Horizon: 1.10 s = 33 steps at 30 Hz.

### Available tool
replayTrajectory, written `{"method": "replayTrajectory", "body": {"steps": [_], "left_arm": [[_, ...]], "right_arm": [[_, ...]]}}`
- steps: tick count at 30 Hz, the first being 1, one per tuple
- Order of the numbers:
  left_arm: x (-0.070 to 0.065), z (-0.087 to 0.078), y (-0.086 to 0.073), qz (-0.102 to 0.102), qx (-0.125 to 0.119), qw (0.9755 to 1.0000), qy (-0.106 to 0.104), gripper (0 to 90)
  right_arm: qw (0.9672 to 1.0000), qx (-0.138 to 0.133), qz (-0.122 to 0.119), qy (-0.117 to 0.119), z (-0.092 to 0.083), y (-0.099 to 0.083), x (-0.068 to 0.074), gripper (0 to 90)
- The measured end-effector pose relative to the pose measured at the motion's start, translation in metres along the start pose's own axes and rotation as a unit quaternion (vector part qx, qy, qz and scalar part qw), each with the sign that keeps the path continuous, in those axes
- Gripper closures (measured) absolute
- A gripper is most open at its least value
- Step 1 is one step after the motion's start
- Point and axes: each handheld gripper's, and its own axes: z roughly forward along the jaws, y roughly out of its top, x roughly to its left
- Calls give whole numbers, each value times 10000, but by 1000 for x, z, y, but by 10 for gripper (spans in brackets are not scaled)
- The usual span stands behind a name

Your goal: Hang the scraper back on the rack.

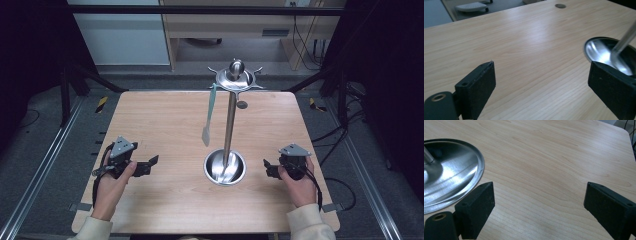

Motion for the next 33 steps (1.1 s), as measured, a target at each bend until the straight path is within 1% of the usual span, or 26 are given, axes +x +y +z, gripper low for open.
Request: {"method": "replayTrajectory", "body": {"steps": [4, 6, 9, 11, 12, 15, 18, 20, 21, 23, 24, 25, 26, 27, 28, 29, 32, 33], "left_arm": [[15, 0, -10, -198, 45, 9996, 197, 74], [22, -2, -14, -324, 13, 9991, 284, 76], [32, -4, -18, -414, 25, 9983, 417, 78], [37, -4, -22, -425, 34, 9978, 507, 80], [39, -4, -24, -406, 50, 9976, 555, 81], [44, -3, -31, -388, 62, 9973, 612, 84], [48, -3, -37, -239, 122, 9972, 697, 84], [51, -3, -41, -194, 149, 9969, 752, 84], [52, -4, -43, -199, 149, 9966, 791, 84], [55, -5, -46, -261, 136, 9962, 816, 84], [55, -5, -47, -241, 158, 9962, 827, 84], [54, -5, -48, -233, 166, 9961, 836, 84], [53, -5, -49, -202, 223, 9961, 827, 84], [52, -4, -50, -147, 259, 9961, 827, 84], [50, -4, -50, -99, 282, 9963, 811, 84], [47, -5, -49, -62, 270, 9964, 803, 83], [40, -7, -46, 14, 205, 9971, 733, 80], [39, -7, -46, 27, 225, 9973, 691, 80]], "right_arm": [[10000, 6, -15, 2, 0, 0, 0, 101], [10000, 9, -23, 0, 0, 0, 0, 102], [10000, 3, -5, 5, 0, 0, 0, 102], [10000, 18, -32, 9, 0, 0, 0, 101], [10000, 20, -31, 9, 1, 0, 0, 101], [10000, 24, -11, 9, 1, 0, 1, 101], [10000, 39, -23, 3, 1, -1, 1, 100], [10000, 68, -9, 12, 2, -1, 1, 99], [9999, 100, -40, 19, 3, -1, 1, 99], [9998, 170, -28, 33, 4, -2, 2, 99], [9998, 198, -51, 31, 5, -3, 2, 98], [9997, 230, -37, 43, 5, -3, 2, 97], [9996, 282, -35, 25, 6, -3, 2, 96], [9995, 303, -13, 50, 7, -4, 2, 96], [9994, 349, -38, 23, 7, -4, 2, 96], [9993, 364, -16, 32, 7, -5, 2, 95], [9995, 305, -24, 62, 6, -4, 3, 95], [9995, 294, -33, 68, 6, -4, 3, 96]]}}
